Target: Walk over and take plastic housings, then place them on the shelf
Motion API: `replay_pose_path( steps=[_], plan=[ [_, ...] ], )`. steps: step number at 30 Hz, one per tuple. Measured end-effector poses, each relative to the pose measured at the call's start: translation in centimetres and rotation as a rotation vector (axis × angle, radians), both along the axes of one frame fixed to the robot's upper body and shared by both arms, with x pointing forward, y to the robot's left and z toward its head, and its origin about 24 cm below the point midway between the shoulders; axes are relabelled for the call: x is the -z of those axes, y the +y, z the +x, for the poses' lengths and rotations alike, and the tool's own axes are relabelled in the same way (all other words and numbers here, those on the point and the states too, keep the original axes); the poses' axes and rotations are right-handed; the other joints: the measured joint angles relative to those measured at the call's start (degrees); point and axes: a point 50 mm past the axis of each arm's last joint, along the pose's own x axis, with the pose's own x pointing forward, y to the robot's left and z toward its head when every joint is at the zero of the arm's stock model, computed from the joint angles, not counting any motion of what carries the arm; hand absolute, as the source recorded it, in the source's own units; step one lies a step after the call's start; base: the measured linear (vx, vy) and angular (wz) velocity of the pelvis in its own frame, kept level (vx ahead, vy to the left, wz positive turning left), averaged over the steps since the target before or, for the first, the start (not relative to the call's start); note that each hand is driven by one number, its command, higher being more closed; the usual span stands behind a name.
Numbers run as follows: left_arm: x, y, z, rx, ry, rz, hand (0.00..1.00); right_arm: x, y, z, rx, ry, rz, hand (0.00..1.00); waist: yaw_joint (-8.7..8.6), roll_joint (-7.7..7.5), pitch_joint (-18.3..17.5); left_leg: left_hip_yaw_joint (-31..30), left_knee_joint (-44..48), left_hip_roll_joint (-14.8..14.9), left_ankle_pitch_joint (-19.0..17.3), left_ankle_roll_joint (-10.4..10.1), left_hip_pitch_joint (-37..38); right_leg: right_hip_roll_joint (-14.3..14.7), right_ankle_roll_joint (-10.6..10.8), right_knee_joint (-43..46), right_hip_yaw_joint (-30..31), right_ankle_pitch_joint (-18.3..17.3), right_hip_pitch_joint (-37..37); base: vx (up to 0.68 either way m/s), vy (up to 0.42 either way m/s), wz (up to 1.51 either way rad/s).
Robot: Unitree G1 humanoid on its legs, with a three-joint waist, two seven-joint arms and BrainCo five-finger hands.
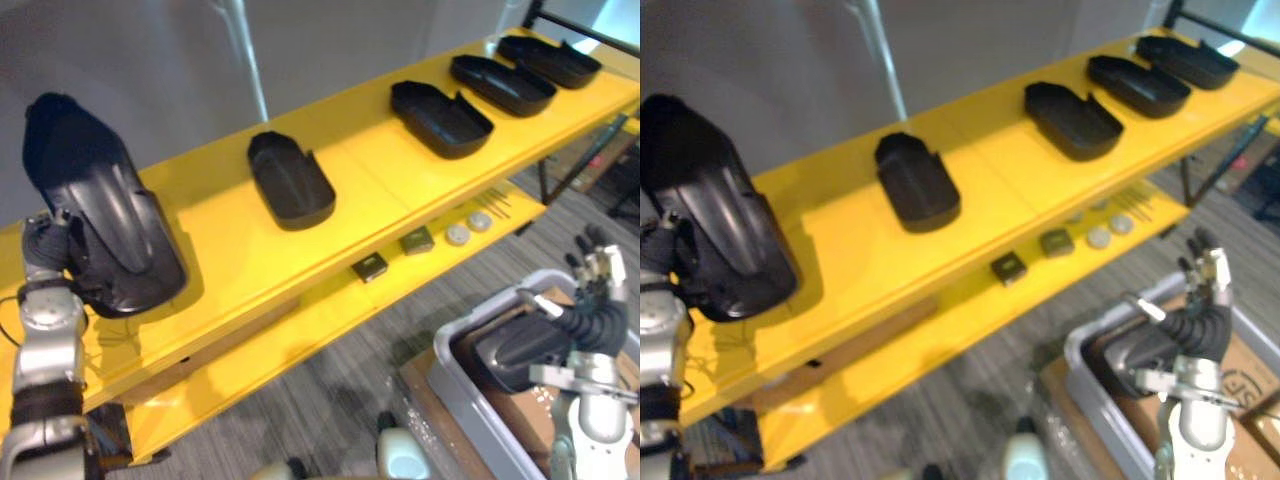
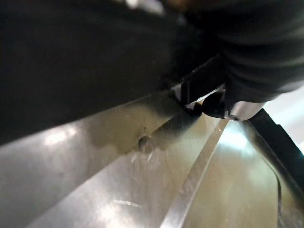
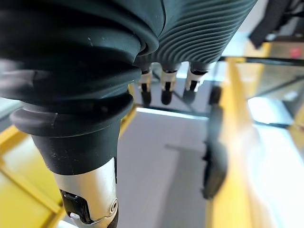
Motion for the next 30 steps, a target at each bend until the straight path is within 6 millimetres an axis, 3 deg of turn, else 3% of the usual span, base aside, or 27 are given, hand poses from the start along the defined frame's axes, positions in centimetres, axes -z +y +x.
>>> replay_pose_path(
  steps=[2,8,14,22,30],
  plan=[
    [-0.4,0.6,0.7,-0.012,0.055,-0.009,1.00,0.5,1.0,0.3,-0.075,0.023,0.015,0.00,-1.05,0.06,0.0,1.5,-0.3,-0.2,0.3,-0.2,0.0,0.1,0.1,-0.1,0.9,0.2,-1.0,0.03,0.027,-0.25],
    [0.5,-0.1,1.9,0.007,0.163,-0.076,1.00,1.1,3.0,1.0,-0.199,0.076,0.008,0.00,-2.96,1.38,0.7,3.1,-0.7,0.0,0.4,-0.4,0.9,0.5,0.1,-0.1,2.1,0.3,-1.4,0.05,0.015,-0.11],
    [0.8,-0.4,2.3,-0.012,0.234,-0.104,1.00,1.5,3.9,1.4,-0.240,0.114,0.014,0.00,-3.47,2.16,1.1,4.4,-0.7,0.0,0.4,-0.4,1.1,0.5,0.1,0.0,2.5,0.2,-1.4,0.01,0.008,-0.03],
    [3.2,0.9,1.0,-0.103,0.487,-0.141,1.00,1.9,4.2,1.5,-0.246,0.134,0.045,0.00,-4.21,2.55,1.9,4.6,1.1,0.6,-0.4,-0.3,0.5,0.8,-0.1,0.6,2.6,0.1,-1.5,-0.04,-0.007,0.00],
    [3.5,1.5,0.5,-0.102,0.556,-0.159,1.00,2.3,5.1,1.7,-0.279,0.157,0.067,0.00,-4.06,3.47,3.7,4.6,3.7,1.1,-1.5,0.1,-1.3,0.8,0.0,1.6,2.4,0.2,-2.5,-0.04,0.000,0.01]
  ],
)
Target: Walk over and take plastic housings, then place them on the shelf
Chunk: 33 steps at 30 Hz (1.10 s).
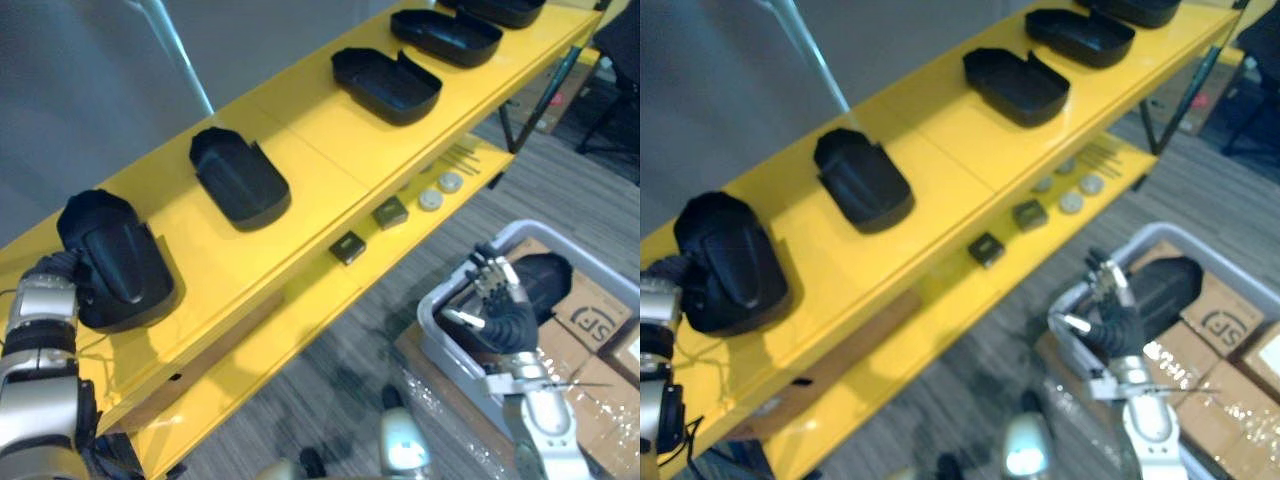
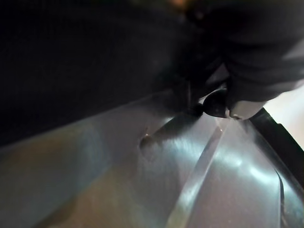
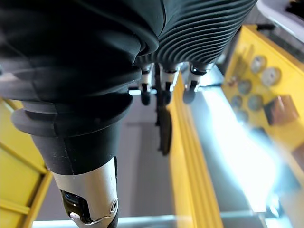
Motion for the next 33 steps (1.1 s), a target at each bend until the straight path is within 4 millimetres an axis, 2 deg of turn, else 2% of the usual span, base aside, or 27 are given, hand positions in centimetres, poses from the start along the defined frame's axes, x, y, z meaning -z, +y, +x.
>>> replay_pose_path(
  steps=[11,12,19,24,31,33],
  plan=[
    [0.1,0.1,-0.2,-0.016,-0.002,0.013,1.00,0.2,0.0,0.5,-0.003,0.007,-0.003,0.00,-0.10,-0.08,0.1,0.3,0.1,0.0,0.0,0.0,0.0,0.0,0.0,0.0,0.2,0.0,0.0,0.00,0.001,0.00],
    [0.2,0.2,-0.3,-0.029,-0.006,0.020,0.00,0.2,-0.1,0.5,-0.004,0.010,-0.009,0.00,-0.12,-0.16,0.1,0.5,0.1,0.0,0.0,0.0,0.1,0.0,0.0,0.0,0.3,0.0,0.0,-0.02,0.008,-0.06],
    [1.5,1.0,-1.6,-0.188,-0.050,0.013,0.00,0.1,-0.2,0.6,-0.018,0.008,-0.025,0.00,-0.63,-0.48,0.4,1.3,0.1,-0.1,0.0,0.0,0.1,0.1,0.0,0.5,1.1,0.0,-0.7,-0.02,0.005,-0.05],
    [2.6,0.6,-2.0,-0.303,-0.115,-0.030,0.00,-0.1,-0.2,0.7,-0.024,-0.001,-0.027,0.00,-0.66,-0.72,0.8,1.3,0.2,-0.1,0.0,0.0,0.1,0.1,0.0,0.8,1.1,0.0,-0.7,0.00,0.000,0.00],
    [1.7,1.3,-2.5,-0.434,-0.303,0.029,0.00,-0.4,-0.2,0.9,-0.024,-0.018,-0.029,0.00,-0.88,-0.52,2.2,1.5,0.4,-0.3,0.0,0.0,0.3,0.1,-0.1,3.1,1.3,-1.0,-1.8,0.00,0.000,0.00],
    [0.6,1.6,-2.5,-0.483,-0.417,0.106,0.00,-0.3,-0.1,0.8,-0.033,-0.021,-0.030,0.00,-0.87,-0.22,2.4,1.5,-0.3,-0.7,0.3,0.0,0.5,-0.1,-0.1,4.2,1.5,-1.6,-2.5,0.00,0.000,0.00]
  ],
)
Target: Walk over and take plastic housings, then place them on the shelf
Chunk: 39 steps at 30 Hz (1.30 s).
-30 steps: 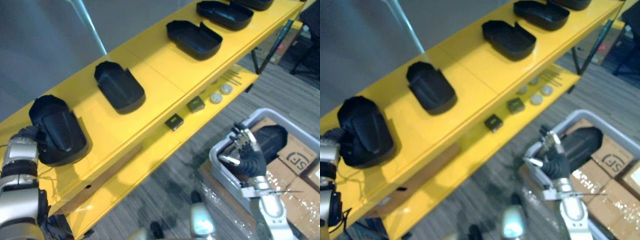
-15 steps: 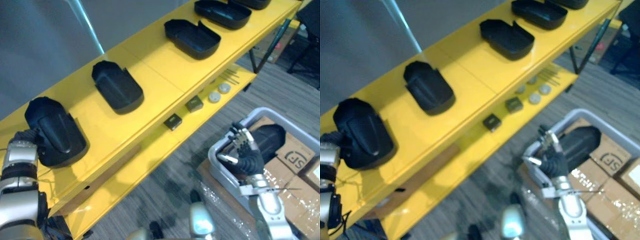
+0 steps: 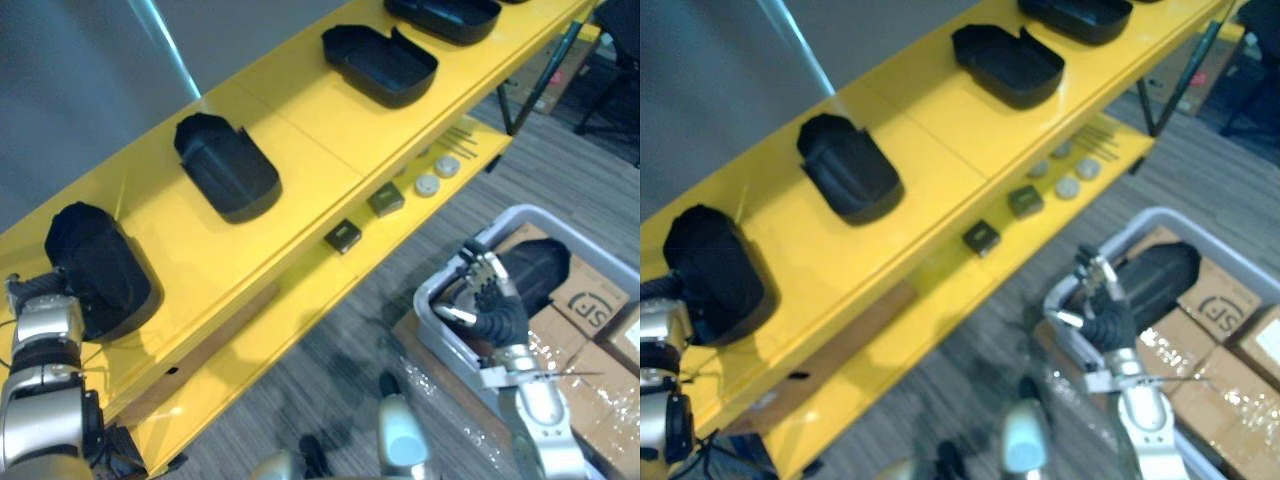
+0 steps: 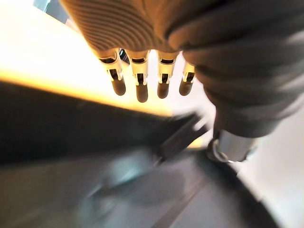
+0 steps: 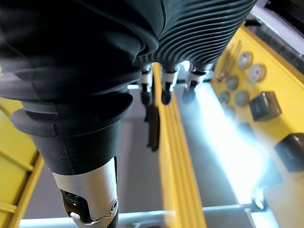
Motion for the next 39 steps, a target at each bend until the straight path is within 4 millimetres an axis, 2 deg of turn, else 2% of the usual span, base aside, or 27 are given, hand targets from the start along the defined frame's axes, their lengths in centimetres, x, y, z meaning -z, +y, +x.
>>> replay_pose_path(
  steps=[4,6,9,12,13,15,17,18,19,21,22,23,24,25,27,29,33,38,39],
  plan=[
    [-3.2,0.1,0.2,-0.072,-0.244,0.101,0.00,0.1,0.4,-0.4,-0.033,-0.018,0.003,0.00,0.13,0.54,0.1,0.0,-0.8,-0.1,0.6,-0.2,0.4,0.0,0.1,0.5,0.2,-0.3,-0.3,0.00,0.000,-0.01],
    [-6.0,-0.5,0.4,-0.087,-0.415,0.212,0.00,0.3,0.8,-0.7,-0.053,-0.029,0.007,0.00,0.37,0.87,-0.2,-0.1,-2.3,-0.4,1.4,-0.2,1.1,0.0,0.1,0.3,-0.1,-0.2,0.0,0.00,-0.002,0.02],
    [-9.2,-0.8,0.0,-0.102,-0.558,0.317,0.00,0.8,1.5,-0.9,-0.067,-0.014,0.030,0.00,0.62,0.94,-0.2,-0.6,-2.8,-0.1,2.0,-0.5,1.8,-0.1,0.0,-0.4,-0.7,-0.2,1.2,0.00,-0.010,0.09],
    [-11.2,-1.4,-0.5,-0.108,-0.664,0.397,0.00,1.3,1.8,-1.2,-0.066,0.005,0.032,0.00,1.05,1.68,-1.6,-1.8,-3.6,0.1,2.3,-0.4,2.0,-0.1,0.0,-1.5,-2.3,-0.1,2.3,0.00,-0.012,0.21],
    [-12.9,-1.7,-1.5,-0.124,-0.763,0.445,1.00,1.5,2.0,-1.3,-0.069,0.015,0.022,0.00,1.67,1.95,-2.4,-1.9,-4.9,0.0,3.1,-0.2,2.4,-0.2,-0.1,-2.2,-2.8,0.2,2.6,0.02,-0.004,0.16],
    [-14.6,-2.6,-2.9,-0.090,-0.880,0.519,1.00,1.8,2.2,-1.4,-0.074,0.028,0.020,0.00,2.15,2.33,-3.4,-2.9,-6.2,0.1,3.7,-0.2,3.0,-0.2,-0.2,-3.3,-3.8,0.4,3.7,0.01,-0.007,0.21],
    [-15.2,-3.8,-4.3,-0.029,-0.952,0.583,1.00,2.2,2.3,-1.5,-0.062,0.044,0.028,0.00,2.67,2.72,-5.2,-3.8,-7.1,0.2,4.2,-0.1,2.8,-0.2,-0.3,-4.3,-4.9,0.7,4.1,0.03,-0.015,0.32],
    [-14.6,-5.8,-5.6,0.060,-1.025,0.598,1.00,2.5,2.3,-1.7,-0.039,0.058,0.026,0.00,3.48,3.34,-6.6,-5.0,-8.0,0.3,4.7,-0.2,3.1,-0.3,-0.2,-5.8,-6.4,1.0,5.5,0.05,-0.013,0.35],
    [-14.3,-6.1,-5.8,0.079,-1.029,0.595,1.00,2.5,2.3,-1.7,-0.036,0.061,0.025,0.00,3.63,3.37,-6.8,-5.1,-8.1,0.4,4.8,-0.2,3.1,-0.3,-0.2,-6.1,-6.6,1.1,5.8,0.04,-0.007,0.36],
    [-11.2,-9.8,-8.1,0.283,-1.038,0.533,1.00,3.1,2.6,-2.2,-0.006,0.089,0.037,0.00,5.43,3.42,-7.9,-6.7,-8.0,0.7,4.8,-0.2,3.1,-0.3,-0.2,-8.1,-8.3,1.6,7.7,0.03,-0.008,0.29],
    [-10.1,-10.8,-8.8,0.330,-1.030,0.492,1.00,3.1,2.6,-2.3,0.003,0.094,0.045,0.00,5.56,3.23,-8.0,-7.0,-8.0,0.8,4.8,-0.2,3.0,-0.4,-0.2,-8.7,-8.9,1.8,8.3,0.02,-0.006,0.44],
    [-8.2,-12.6,-10.1,0.409,-0.996,0.420,1.00,3.3,2.8,-2.7,0.029,0.107,0.066,0.00,6.11,2.68,-8.2,-8.1,-7.9,0.9,4.8,-0.2,2.8,-0.5,-0.3,-10.1,-10.2,2.3,9.4,-0.01,-0.002,0.37],
    [-6.3,-14.0,-11.4,0.473,-0.946,0.351,1.00,3.4,2.8,-3.0,0.058,0.114,0.089,0.00,7.55,1.83,-8.3,-8.3,-7.8,1.2,4.8,-0.2,2.7,-0.3,-0.3,-11.5,-10.7,3.0,10.1,-0.01,-0.006,0.28],
    [-5.6,-14.6,-11.9,0.496,-0.924,0.318,1.00,3.5,2.8,-3.3,0.069,0.122,0.099,0.00,8.30,1.35,-8.3,-8.5,-7.7,1.3,4.8,-0.2,2.6,-0.3,-0.4,-12.3,-11.1,3.3,10.7,-0.02,-0.014,0.32],
    [-4.1,-16.4,-13.4,0.611,-0.897,0.196,1.00,3.8,3.0,-3.6,0.116,0.133,0.121,0.00,9.15,-0.75,-8.2,-11.3,-5.9,1.5,4.4,0.3,0.7,-0.4,-0.5,-14.7,-13.7,4.2,12.5,-0.04,-0.022,0.54],
    [-3.2,-17.5,-13.9,0.680,-0.879,0.137,1.00,3.7,3.0,-3.8,0.129,0.127,0.114,0.00,10.49,-1.58,-8.1,-11.4,-5.5,1.5,4.3,0.4,-0.1,-0.6,-0.4,-15.6,-14.5,4.7,12.8,-0.04,-0.004,0.20],
    [-0.9,-20.3,-13.4,0.835,-0.815,-0.031,1.00,3.5,3.0,-3.9,0.160,0.119,0.117,0.00,10.65,-1.71,-7.9,-12.6,-3.1,1.2,3.2,0.7,-1.4,-1.0,-0.2,-16.4,-15.5,5.3,13.8,-0.03,0.032,0.12],
    [3.6,-23.0,-12.4,0.922,-0.660,-0.263,1.00,5.2,3.5,-4.0,0.190,0.190,0.133,0.00,11.32,-2.51,-7.5,-13.4,-1.5,1.4,2.4,0.7,-2.7,-1.1,-0.2,-16.6,-16.5,5.4,14.0,0.00,0.010,0.09],
    [3.9,-23.2,-12.3,0.929,-0.648,-0.278,1.00,5.5,3.6,-4.1,0.192,0.199,0.133,0.00,11.41,-2.59,-7.5,-13.5,-1.2,1.4,2.2,0.7,-3.0,-1.1,-0.2,-16.7,-16.6,5.4,13.9,0.02,0.009,0.11]
  ],
)
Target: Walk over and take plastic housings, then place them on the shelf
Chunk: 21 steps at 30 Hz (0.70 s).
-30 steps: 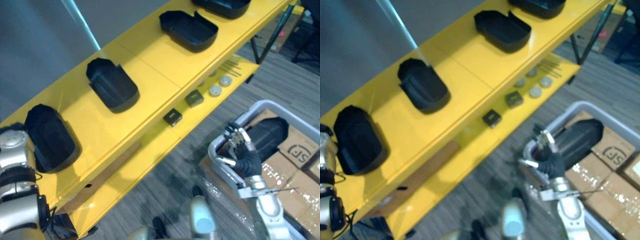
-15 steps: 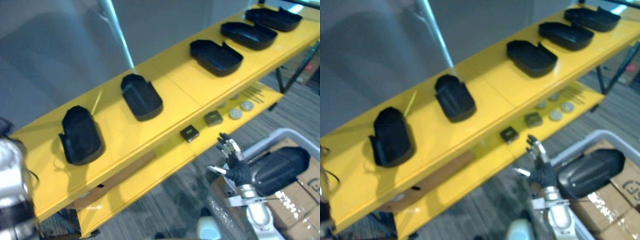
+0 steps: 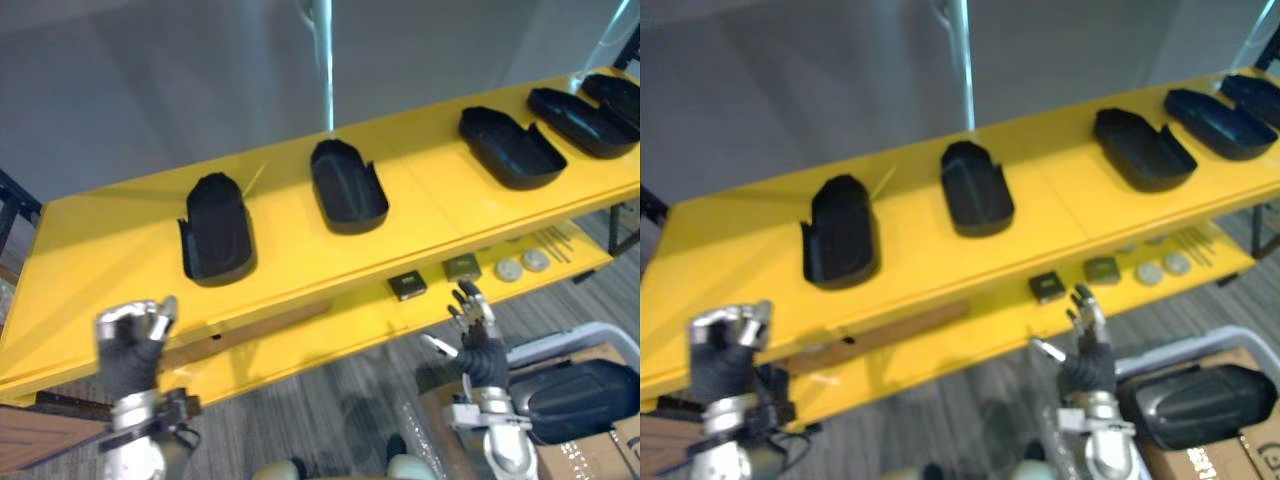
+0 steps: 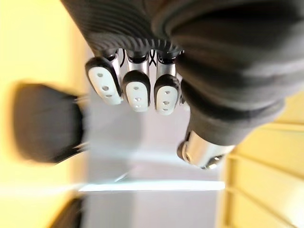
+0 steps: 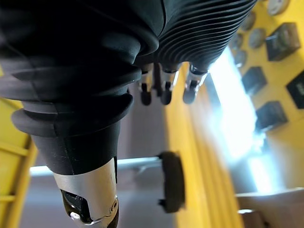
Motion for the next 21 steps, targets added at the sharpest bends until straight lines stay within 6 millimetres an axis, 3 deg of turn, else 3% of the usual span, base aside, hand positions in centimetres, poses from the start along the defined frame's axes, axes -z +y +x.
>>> replay_pose_path(
  steps=[3,9,21],
  plan=[
    [1.1,-0.7,0.7,0.067,0.054,-0.002,1.00,1.2,0.1,-0.1,0.019,0.051,0.000,0.00,0.21,-0.62,0.1,-0.7,1.3,0.0,-0.6,0.1,-0.4,-0.2,0.0,0.0,-1.1,0.0,0.8,0.02,0.024,0.14],
    [3.8,-1.0,2.2,0.112,0.238,0.024,1.00,1.2,0.7,0.3,-0.005,0.037,-0.020,0.00,0.18,-1.20,-0.1,1.0,2.3,0.3,-1.8,0.0,-0.4,-0.4,0.0,0.1,-0.8,0.0,0.8,0.00,0.024,-0.04],
    [3.4,-0.1,5.0,0.012,0.219,0.071,1.00,1.7,0.1,1.1,-0.046,0.047,-0.070,0.00,-0.18,-1.32,-0.2,5.6,3.6,1.0,-2.6,-0.3,-0.1,-0.4,0.1,0.6,1.9,0.1,-0.4,0.00,0.017,-0.11]
  ],
)
